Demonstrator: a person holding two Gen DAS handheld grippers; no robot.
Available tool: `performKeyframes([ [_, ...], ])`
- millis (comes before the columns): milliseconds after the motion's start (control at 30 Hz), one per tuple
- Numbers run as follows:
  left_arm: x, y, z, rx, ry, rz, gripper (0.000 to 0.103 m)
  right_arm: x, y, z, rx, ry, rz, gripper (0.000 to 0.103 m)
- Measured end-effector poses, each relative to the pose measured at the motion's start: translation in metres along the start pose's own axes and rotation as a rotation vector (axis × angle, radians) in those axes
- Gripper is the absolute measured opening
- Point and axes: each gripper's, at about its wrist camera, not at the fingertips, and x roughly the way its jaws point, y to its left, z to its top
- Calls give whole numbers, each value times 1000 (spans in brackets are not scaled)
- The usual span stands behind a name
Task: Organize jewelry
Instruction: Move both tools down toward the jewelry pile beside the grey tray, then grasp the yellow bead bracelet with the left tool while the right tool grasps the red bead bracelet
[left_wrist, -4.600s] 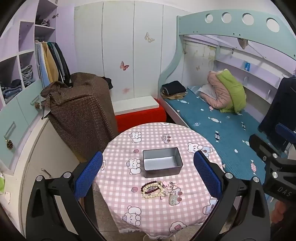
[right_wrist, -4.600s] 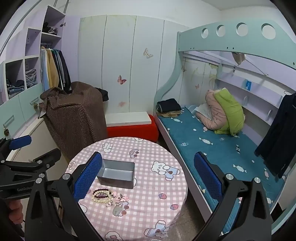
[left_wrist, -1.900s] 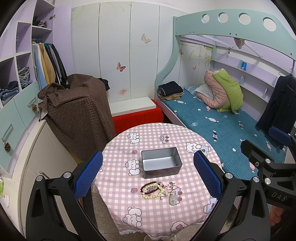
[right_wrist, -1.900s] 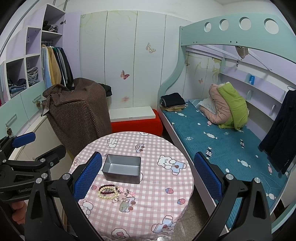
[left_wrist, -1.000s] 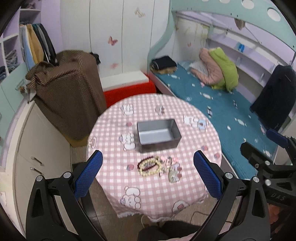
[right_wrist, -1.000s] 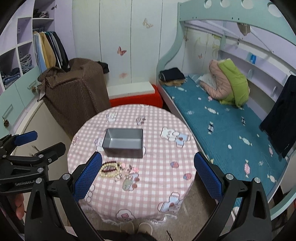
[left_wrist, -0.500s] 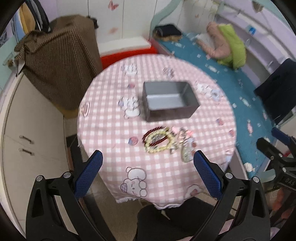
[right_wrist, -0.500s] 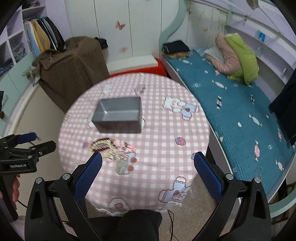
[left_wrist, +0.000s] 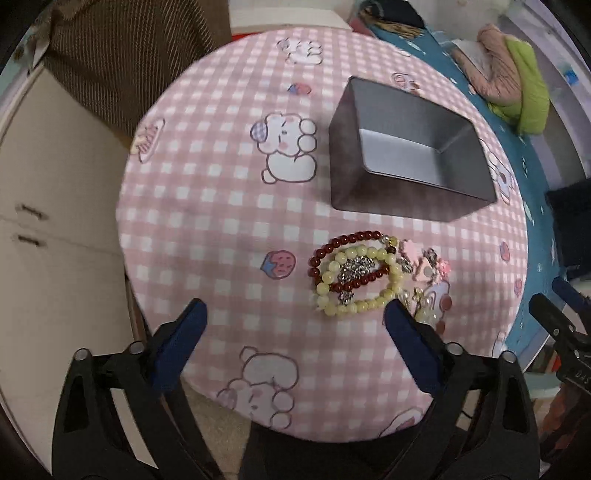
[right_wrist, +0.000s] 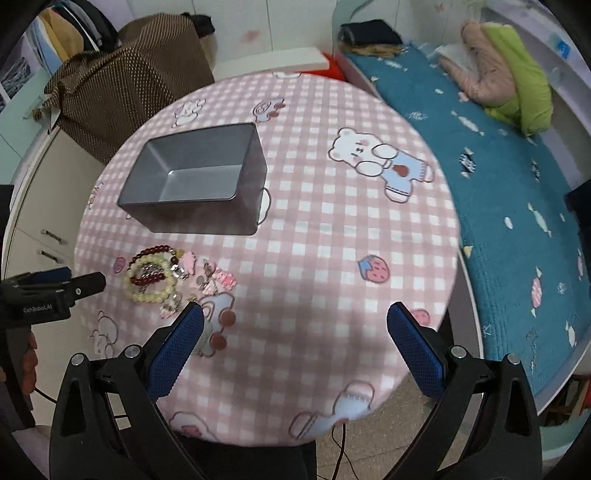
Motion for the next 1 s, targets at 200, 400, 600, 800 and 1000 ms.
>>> performKeyframes([
  [200,28,3,8,-56,81,12,66,28,-2,21,-24,58,32,95],
  [400,43,-10,16,-17,125,51,50,49,-1,30,-85,103,25,95],
  [600,46,-24,23,38,135,41,14,59,-5,39,-85,119,54,95],
  [800,37,-26,28,40,136,40,9,65,-4,43,-89,128,62,95],
  [1000,26,-15,28,-2,122,23,9,61,0,42,-96,118,66,95],
])
